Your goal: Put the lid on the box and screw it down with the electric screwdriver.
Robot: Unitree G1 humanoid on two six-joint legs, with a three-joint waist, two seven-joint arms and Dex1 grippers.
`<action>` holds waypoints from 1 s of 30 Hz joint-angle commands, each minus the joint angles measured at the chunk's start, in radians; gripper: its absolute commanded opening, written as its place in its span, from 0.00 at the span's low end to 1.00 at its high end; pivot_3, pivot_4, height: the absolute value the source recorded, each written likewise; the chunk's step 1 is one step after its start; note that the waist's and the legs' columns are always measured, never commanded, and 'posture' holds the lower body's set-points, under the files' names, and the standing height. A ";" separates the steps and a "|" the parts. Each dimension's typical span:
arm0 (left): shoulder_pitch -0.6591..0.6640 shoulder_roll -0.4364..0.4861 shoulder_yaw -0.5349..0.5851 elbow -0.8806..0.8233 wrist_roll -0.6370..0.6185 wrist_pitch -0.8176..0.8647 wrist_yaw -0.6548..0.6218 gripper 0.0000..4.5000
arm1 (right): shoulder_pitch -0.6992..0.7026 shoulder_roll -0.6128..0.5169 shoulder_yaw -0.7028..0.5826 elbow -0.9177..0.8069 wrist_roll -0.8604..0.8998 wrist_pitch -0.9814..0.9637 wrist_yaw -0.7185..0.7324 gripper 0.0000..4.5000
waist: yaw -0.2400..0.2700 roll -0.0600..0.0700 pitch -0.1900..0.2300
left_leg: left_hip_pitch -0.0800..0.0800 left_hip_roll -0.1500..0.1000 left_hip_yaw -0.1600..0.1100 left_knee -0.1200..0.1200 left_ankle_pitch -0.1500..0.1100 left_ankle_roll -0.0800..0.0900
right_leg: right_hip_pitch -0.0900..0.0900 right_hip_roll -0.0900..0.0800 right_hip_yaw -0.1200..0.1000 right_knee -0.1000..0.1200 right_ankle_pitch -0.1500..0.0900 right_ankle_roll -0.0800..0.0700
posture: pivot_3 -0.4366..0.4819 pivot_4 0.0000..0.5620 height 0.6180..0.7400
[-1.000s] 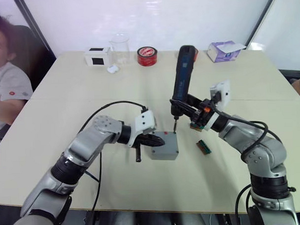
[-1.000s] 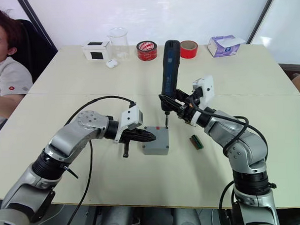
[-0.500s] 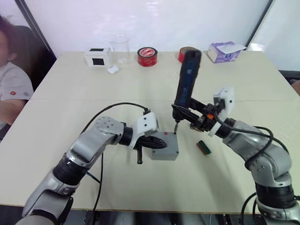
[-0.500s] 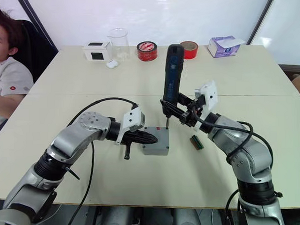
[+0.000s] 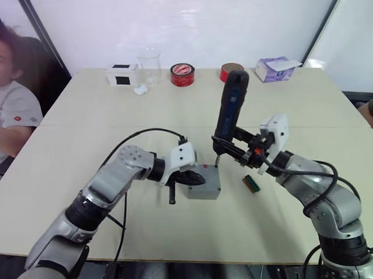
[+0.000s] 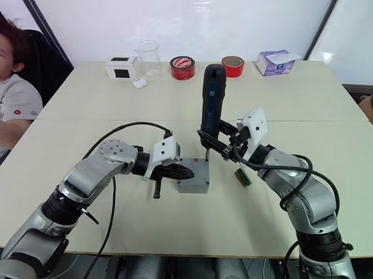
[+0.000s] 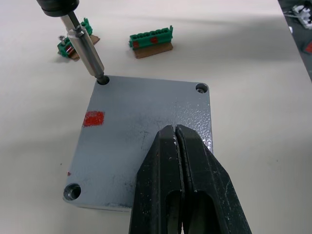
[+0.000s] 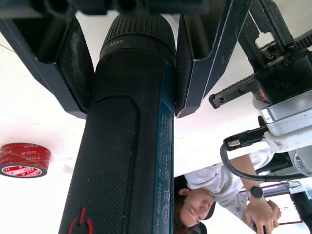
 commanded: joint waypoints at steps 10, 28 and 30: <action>0.029 0.004 -0.006 0.015 0.004 0.028 -0.012 0.00 | 0.099 0.016 0.066 0.036 -0.033 0.011 0.012 0.41 | -0.001 -0.006 -0.013 | 0.002 0.001 0.000 -0.003 0.000 0.000 | 0.001 0.000 0.000 -0.001 -0.001 -0.002 | 0.48 0.27 1.00; 0.038 -0.010 -0.014 0.014 0.018 0.029 0.000 0.00 | 0.047 0.011 0.026 0.034 -0.009 0.015 0.021 0.41 | 0.000 -0.007 -0.014 | 0.009 0.002 0.000 -0.009 0.000 0.000 | 0.004 -0.001 0.000 -0.002 -0.003 -0.005 | 0.48 0.27 1.00; 0.039 -0.013 -0.013 0.015 0.018 0.028 0.002 0.00 | 0.024 0.016 0.001 0.024 0.020 0.029 0.011 0.41 | 0.000 -0.007 -0.014 | 0.009 0.002 0.000 -0.009 0.000 0.000 | 0.004 -0.001 0.000 -0.002 -0.003 -0.005 | 0.48 0.27 1.00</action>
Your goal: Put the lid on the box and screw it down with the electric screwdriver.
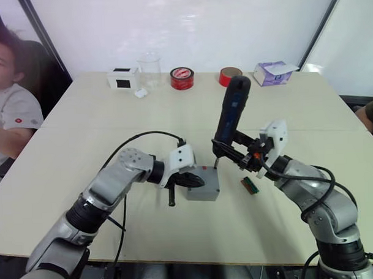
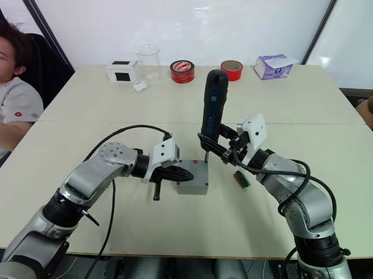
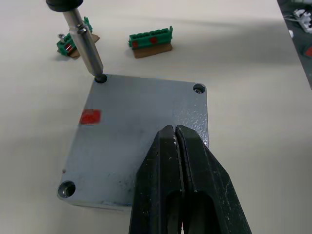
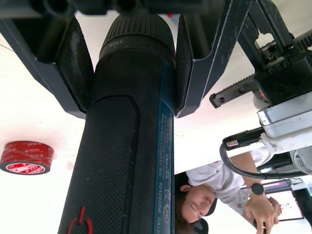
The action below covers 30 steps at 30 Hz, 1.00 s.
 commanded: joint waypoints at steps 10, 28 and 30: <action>0.033 0.002 -0.012 0.005 0.021 -0.002 0.012 0.00 | -0.331 -0.064 -0.218 0.005 0.314 0.392 -0.227 0.41 | 0.000 0.008 0.007 | -0.011 -0.001 0.000 0.000 0.000 0.000 | -0.011 -0.001 0.000 0.000 0.000 0.000 | 0.48 0.27 1.00; -0.005 -0.149 0.308 -0.123 -0.094 0.052 0.306 0.00 | -0.488 -0.387 -0.359 0.447 0.314 0.871 -0.514 0.41 | 0.003 0.009 0.012 | -0.029 -0.003 0.001 0.000 0.001 -0.001 | -0.027 -0.002 0.000 -0.001 0.003 0.005 | 0.48 0.27 1.00; -0.018 -0.103 0.264 -0.157 -0.044 0.065 0.322 0.00 | -0.477 -0.416 -0.376 0.495 0.295 0.955 -0.503 0.41 | 0.002 0.009 0.012 | -0.029 -0.004 0.001 0.000 0.001 -0.001 | -0.027 -0.002 -0.001 -0.002 0.003 0.005 | 0.48 0.27 1.00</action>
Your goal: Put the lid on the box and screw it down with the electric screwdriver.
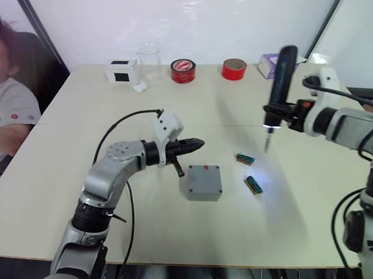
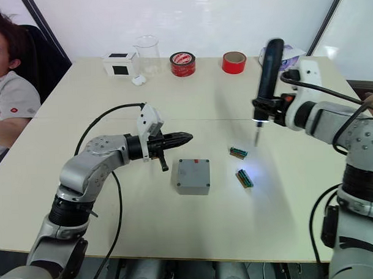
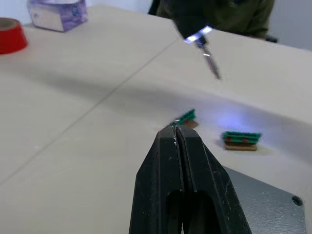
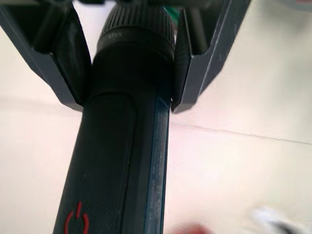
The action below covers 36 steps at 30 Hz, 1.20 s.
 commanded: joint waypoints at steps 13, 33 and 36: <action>-0.065 0.153 -0.116 -0.076 -0.002 -0.046 -0.168 0.00 | 0.161 -0.211 0.061 0.118 0.124 0.180 0.160 0.41 | -0.007 0.004 0.003 | 0.001 0.000 0.001 0.000 0.000 0.000 | 0.000 0.003 0.000 0.001 0.000 0.000 | 0.48 0.27 1.00; -0.008 0.263 -0.125 -0.095 -0.154 0.032 -0.360 0.00 | 0.202 -0.215 0.149 0.154 0.026 0.180 0.218 0.41 | -0.001 0.004 0.003 | 0.001 0.000 0.000 0.001 0.000 0.000 | 0.000 0.003 0.001 0.001 0.000 0.000 | 0.48 0.27 1.00; -0.005 0.261 -0.115 -0.092 -0.159 0.036 -0.349 0.00 | 0.201 -0.207 0.158 0.146 -0.009 0.180 0.235 0.66 | -0.001 0.004 0.003 | 0.001 0.000 0.000 0.001 0.000 0.000 | 0.000 0.003 0.001 0.001 0.000 0.000 | 0.48 0.27 1.00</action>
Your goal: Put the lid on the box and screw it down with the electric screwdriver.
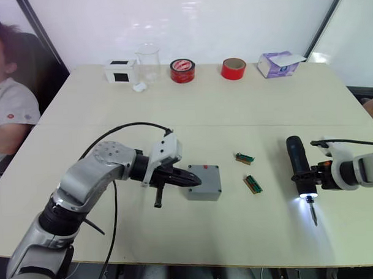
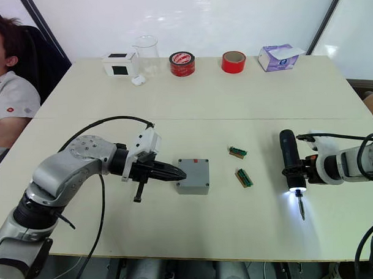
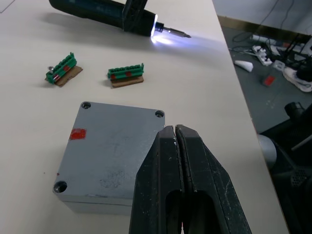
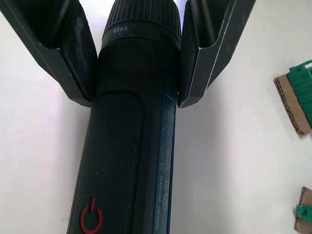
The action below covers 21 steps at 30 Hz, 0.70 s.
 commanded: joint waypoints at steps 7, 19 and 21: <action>0.012 0.020 0.055 -0.017 -0.018 0.005 0.033 0.00 | -0.001 -0.037 0.026 -0.093 -0.120 -0.072 0.121 0.99 | -0.001 0.000 0.000 | 0.000 0.000 0.000 0.000 0.000 0.000 | 0.000 0.000 0.000 0.000 0.000 0.000 | 0.48 0.27 1.00; 0.061 0.071 0.149 0.055 -0.012 0.032 0.103 0.00 | -0.014 -0.197 0.097 -0.348 -0.247 -0.537 0.556 0.99 | -0.004 0.002 0.002 | 0.001 0.001 0.000 0.000 0.000 0.000 | 0.000 0.000 0.000 0.001 0.000 0.000 | 0.48 0.27 1.00; 0.077 0.081 0.139 0.061 0.003 0.024 0.108 0.00 | 0.029 -0.175 0.079 -0.457 -0.190 -0.560 0.629 0.99 | -0.002 0.002 0.002 | 0.001 0.001 0.000 0.000 0.000 0.000 | 0.000 0.000 0.000 0.001 0.000 0.001 | 0.48 0.27 1.00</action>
